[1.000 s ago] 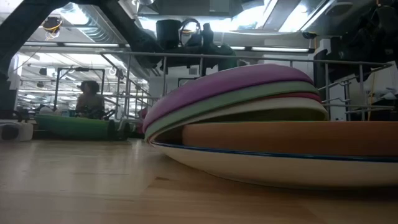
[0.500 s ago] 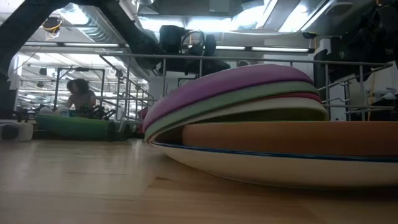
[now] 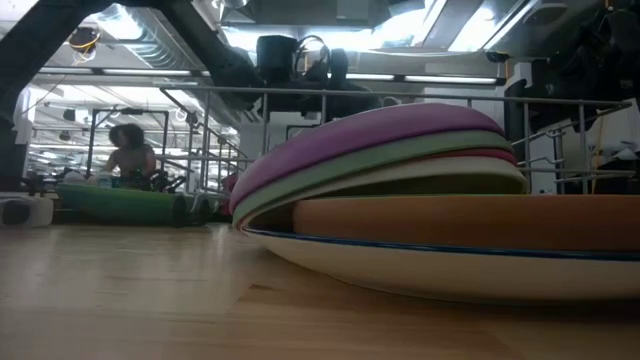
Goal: Sort dishes
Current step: Put the dark green plate in the dish rack
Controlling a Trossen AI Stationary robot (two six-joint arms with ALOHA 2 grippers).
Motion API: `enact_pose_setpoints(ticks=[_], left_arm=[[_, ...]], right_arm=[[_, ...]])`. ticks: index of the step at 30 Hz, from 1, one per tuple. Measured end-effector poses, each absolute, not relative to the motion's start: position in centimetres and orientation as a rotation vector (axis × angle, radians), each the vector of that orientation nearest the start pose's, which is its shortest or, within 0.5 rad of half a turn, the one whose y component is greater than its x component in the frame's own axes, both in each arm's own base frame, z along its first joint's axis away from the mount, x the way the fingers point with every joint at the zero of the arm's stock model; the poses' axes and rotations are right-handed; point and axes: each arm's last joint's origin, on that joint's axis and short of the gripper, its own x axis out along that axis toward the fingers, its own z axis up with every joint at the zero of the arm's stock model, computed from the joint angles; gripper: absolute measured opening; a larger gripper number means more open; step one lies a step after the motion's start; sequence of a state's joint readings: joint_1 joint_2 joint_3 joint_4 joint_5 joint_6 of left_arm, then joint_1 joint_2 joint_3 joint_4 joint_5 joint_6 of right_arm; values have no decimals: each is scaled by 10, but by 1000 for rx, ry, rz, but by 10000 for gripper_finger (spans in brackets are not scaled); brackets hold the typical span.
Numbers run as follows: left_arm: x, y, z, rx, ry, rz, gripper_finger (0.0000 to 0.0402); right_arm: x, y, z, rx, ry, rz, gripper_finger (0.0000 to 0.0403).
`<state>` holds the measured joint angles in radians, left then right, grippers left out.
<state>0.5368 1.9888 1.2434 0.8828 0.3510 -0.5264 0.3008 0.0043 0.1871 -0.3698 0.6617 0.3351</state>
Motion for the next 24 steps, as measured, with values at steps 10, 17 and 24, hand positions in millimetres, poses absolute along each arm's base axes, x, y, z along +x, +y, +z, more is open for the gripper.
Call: enact_pose_setpoints(ticks=[10, 17, 24], left_arm=[[377, 222, 252, -321, -278, 30, 1], [373, 241, 256, -343, -233, 91, 1], [375, 243, 256, -336, -197, 103, 0]], right_arm=[[77, 5, 191, 244, 104, -383, 88], [77, 5, 191, 244, 104, -384, 88], [77, 5, 191, 244, 103, -384, 88]])
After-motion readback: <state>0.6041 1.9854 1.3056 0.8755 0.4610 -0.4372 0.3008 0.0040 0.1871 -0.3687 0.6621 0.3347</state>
